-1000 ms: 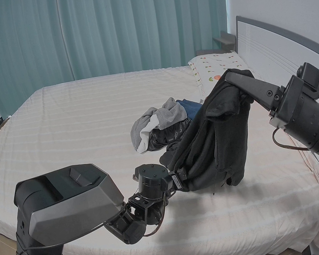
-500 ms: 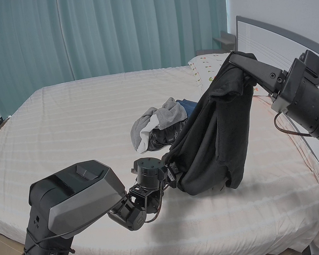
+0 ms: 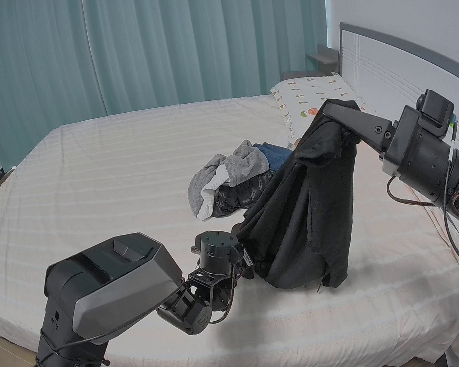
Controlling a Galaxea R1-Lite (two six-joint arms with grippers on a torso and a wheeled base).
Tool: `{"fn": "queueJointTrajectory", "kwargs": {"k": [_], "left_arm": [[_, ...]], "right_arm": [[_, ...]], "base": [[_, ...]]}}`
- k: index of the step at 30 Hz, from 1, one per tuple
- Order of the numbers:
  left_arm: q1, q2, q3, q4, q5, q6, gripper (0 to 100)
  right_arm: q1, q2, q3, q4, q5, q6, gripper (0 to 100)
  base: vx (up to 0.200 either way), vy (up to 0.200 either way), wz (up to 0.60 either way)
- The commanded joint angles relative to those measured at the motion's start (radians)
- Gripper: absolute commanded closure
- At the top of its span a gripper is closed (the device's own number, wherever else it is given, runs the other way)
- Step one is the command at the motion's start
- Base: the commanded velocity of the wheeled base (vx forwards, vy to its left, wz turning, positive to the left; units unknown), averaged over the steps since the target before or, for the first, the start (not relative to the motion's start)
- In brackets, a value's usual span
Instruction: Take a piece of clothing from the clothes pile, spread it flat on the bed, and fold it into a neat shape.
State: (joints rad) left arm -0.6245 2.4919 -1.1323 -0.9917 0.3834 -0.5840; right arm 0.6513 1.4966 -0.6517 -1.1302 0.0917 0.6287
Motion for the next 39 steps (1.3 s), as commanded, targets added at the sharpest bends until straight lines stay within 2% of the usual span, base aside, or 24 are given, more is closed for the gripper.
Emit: {"fn": "queueJointTrajectory", "kwargs": {"k": [1,4,5,7,9,11,12,15,21,26,31,38,39], "left_arm": [[0.009,-0.128,0.123,-0.005,-0.014,-0.033,100],[0.020,-0.271,0.255,-0.005,-0.103,-0.071,100],[0.020,-0.277,0.261,-0.005,-0.107,-0.071,100],[0.031,-0.403,0.375,-0.005,-0.178,-0.071,100],[0.037,-0.479,0.421,-0.005,-0.212,-0.076,100],[0.037,-0.479,0.421,-0.005,-0.212,-0.076,100],[0.042,-0.568,0.442,0.001,-0.204,-0.129,100],[0.055,-0.677,0.497,0.007,-0.204,-0.161,100],[0.069,-0.801,0.603,-0.002,-0.216,-0.169,100],[0.055,-0.814,0.625,0.002,-0.198,-0.280,100],[0.055,-0.809,0.645,-0.001,-0.196,-0.298,100],[0.055,-0.864,0.712,-0.001,-0.195,-0.335,100],[0.055,-0.890,0.723,0.004,-0.196,-0.365,100]], "right_arm": [[-0.035,0.007,0.035,0.001,0.000,0.002,100],[-0.079,0.028,0.058,0.012,-0.010,0.002,100],[-0.081,0.030,0.060,0.012,-0.010,0.002,100],[-0.110,0.054,0.089,0.013,-0.013,0.002,100],[-0.131,0.073,0.115,0.012,-0.015,0.002,100],[-0.131,0.073,0.115,0.012,-0.015,0.002,100],[-0.157,0.102,0.149,0.003,-0.004,0.003,100],[-0.165,0.146,0.172,-0.002,-0.003,0.016,100],[-0.179,0.188,0.190,-0.102,-0.003,0.112,100],[-0.199,0.225,0.222,-0.155,-0.024,0.121,100],[-0.245,0.257,0.228,-0.171,-0.027,0.124,100],[-0.226,0.271,0.250,-0.171,-0.064,0.126,100],[-0.223,0.261,0.265,-0.171,-0.073,0.123,100]], "base": [[0.000,0.000,0.00],[0.000,0.000,0.00],[0.000,0.000,0.00],[0.000,0.000,0.00],[0.000,0.000,0.00],[0.000,0.000,0.00],[0.000,0.000,0.00],[0.000,0.000,0.00],[0.000,0.000,0.00],[0.000,0.000,0.00],[0.000,0.000,0.00],[0.000,0.000,0.00],[-0.200,0.000,0.00]]}}
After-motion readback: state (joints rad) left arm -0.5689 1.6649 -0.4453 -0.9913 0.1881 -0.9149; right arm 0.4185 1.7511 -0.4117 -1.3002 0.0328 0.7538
